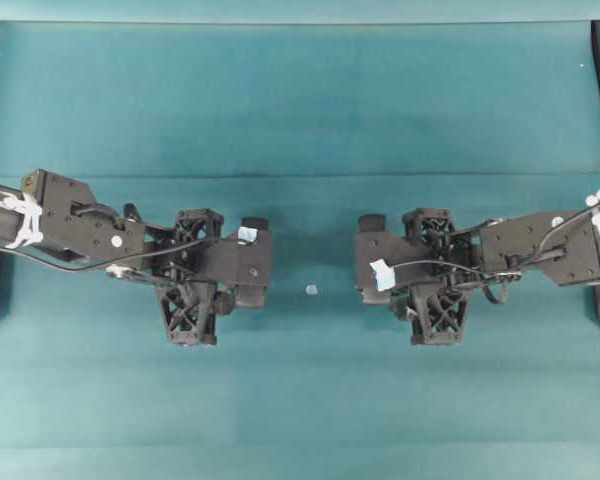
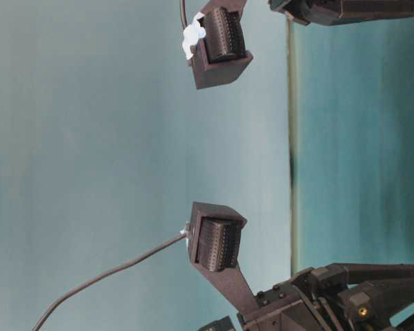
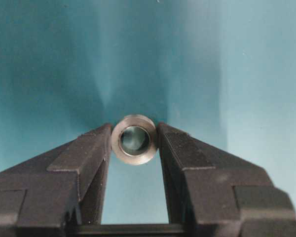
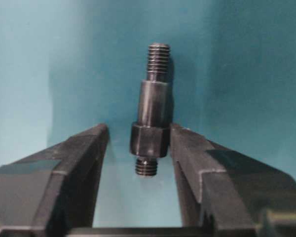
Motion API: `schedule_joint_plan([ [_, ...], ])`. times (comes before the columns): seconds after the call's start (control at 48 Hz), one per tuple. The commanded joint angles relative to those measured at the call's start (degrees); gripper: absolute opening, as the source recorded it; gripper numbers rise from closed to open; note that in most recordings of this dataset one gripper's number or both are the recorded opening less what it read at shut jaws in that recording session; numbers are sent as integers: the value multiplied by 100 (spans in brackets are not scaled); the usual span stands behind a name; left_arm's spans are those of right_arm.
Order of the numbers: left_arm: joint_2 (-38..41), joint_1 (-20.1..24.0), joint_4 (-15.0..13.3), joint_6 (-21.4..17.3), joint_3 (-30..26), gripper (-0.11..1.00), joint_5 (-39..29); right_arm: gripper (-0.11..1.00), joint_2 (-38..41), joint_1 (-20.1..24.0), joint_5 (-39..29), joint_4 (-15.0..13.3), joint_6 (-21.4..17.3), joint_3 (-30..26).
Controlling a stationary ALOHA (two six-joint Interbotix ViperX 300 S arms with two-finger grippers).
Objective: Insert the washer onto the shaft with both hands.
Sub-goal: 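Close left gripper on the silver washer and lift both parts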
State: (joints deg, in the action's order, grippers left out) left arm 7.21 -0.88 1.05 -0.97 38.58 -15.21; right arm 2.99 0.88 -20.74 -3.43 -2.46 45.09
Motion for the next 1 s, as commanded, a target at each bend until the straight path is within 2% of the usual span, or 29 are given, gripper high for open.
schedule_joint_plan([
  [0.0, -53, 9, 9, -9, -53, 36, 9, 11, 26, -202, -9, -26, 18, 0],
  [0.313, -70, 0, 9, 18, -53, 36, 9, 1, 26, -316, -44, -26, 62, -35],
  [0.98, -79, -9, 9, 9, -53, 36, 9, 1, 9, -202, -53, -26, 62, -53],
])
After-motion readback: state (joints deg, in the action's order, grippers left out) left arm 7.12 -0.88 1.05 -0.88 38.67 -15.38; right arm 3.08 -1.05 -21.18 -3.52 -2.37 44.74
